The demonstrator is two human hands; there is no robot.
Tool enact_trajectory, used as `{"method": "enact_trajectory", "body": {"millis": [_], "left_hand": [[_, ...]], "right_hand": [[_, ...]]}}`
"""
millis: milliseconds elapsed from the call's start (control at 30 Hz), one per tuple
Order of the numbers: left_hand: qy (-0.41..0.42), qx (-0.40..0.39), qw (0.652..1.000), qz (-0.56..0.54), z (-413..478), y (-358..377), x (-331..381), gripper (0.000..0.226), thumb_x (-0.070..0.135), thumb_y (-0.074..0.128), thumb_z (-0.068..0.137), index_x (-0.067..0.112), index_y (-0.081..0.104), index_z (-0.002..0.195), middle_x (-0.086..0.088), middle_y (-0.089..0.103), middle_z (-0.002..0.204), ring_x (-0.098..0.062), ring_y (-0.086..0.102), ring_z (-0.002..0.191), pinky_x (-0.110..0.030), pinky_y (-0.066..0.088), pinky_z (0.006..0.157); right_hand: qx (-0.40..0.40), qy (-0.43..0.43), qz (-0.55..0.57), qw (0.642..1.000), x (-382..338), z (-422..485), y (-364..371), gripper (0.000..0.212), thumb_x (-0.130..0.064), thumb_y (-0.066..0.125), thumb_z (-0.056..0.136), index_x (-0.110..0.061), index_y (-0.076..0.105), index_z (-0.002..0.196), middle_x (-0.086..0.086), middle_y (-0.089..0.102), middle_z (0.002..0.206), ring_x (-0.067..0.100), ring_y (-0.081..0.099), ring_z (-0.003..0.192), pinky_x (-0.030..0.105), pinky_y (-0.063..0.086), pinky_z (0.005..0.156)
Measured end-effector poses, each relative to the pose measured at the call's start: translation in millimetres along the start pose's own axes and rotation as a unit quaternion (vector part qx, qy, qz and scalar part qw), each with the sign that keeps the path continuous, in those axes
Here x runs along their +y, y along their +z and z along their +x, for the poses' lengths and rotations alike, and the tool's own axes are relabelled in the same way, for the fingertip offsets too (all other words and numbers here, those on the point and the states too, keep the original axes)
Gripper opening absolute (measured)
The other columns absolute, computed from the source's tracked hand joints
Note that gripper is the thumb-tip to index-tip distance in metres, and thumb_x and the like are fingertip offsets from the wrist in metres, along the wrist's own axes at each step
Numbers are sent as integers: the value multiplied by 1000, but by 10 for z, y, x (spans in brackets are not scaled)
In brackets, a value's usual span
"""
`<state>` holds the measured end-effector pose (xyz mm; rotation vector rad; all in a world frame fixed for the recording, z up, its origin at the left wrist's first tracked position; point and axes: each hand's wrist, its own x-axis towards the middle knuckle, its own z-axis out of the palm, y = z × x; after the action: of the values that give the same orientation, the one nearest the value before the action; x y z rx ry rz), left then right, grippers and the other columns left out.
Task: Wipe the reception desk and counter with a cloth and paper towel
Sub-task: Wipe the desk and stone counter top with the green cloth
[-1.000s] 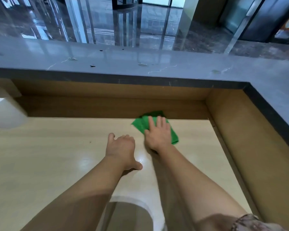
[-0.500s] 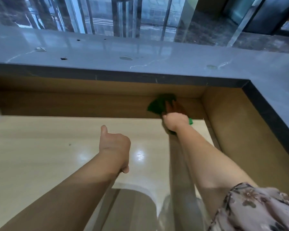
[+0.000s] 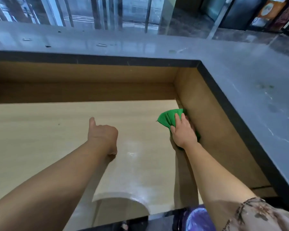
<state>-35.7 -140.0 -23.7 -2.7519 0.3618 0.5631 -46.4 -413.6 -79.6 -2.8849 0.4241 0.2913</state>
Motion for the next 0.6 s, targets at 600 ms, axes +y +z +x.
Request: {"method": "enact_trajectory", "body": {"millis": [600], "left_hand": [[-21,27,999,-1,-1161,328,-490,22,22,46,87,25,62,102,7,66,100,-15,61,102,-47,9,112]], "right_hand": [[53,52,-22,997,-559,-2192,622,64,-36,25,102,-13,-4,154,20,-6,160,32,-3,149,44,1,121]]}}
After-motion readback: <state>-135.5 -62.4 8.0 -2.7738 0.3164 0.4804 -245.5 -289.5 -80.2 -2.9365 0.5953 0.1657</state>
